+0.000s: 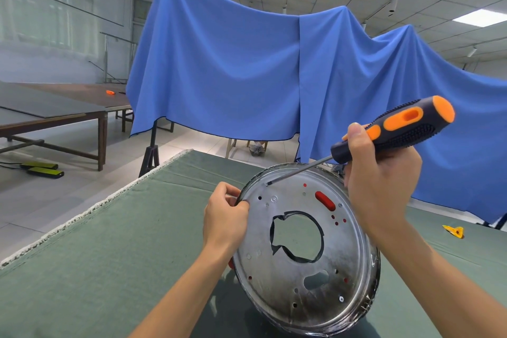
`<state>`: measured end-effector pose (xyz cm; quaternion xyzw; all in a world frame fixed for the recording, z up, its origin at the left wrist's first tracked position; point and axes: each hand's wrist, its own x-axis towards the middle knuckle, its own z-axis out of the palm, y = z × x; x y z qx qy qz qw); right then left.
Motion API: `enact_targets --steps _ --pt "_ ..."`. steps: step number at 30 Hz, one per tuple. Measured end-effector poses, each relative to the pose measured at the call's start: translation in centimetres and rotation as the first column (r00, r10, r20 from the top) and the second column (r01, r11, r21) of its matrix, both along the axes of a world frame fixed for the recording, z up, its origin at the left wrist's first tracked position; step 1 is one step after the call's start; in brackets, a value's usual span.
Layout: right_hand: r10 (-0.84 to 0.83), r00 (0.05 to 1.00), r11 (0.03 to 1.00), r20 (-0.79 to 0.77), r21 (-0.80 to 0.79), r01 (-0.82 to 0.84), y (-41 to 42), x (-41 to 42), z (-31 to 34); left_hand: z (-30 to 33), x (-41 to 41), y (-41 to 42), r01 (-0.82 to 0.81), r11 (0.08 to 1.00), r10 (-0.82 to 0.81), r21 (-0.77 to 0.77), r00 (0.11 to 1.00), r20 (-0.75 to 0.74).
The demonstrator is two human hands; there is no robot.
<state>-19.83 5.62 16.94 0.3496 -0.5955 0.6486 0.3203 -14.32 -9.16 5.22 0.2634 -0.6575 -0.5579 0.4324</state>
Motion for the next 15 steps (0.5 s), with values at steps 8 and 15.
enact_targets --steps 8,15 --pt "0.028 0.998 0.999 0.059 -0.046 -0.025 0.1 -0.8 -0.2 -0.2 -0.1 -0.2 -0.002 1.0 0.002 0.013 1.0 -0.003" --pt "0.025 0.996 0.997 0.08 -0.078 -0.018 0.1 -1.4 -0.2 -0.3 -0.2 -0.4 -0.015 1.0 0.015 0.028 1.0 -0.003"
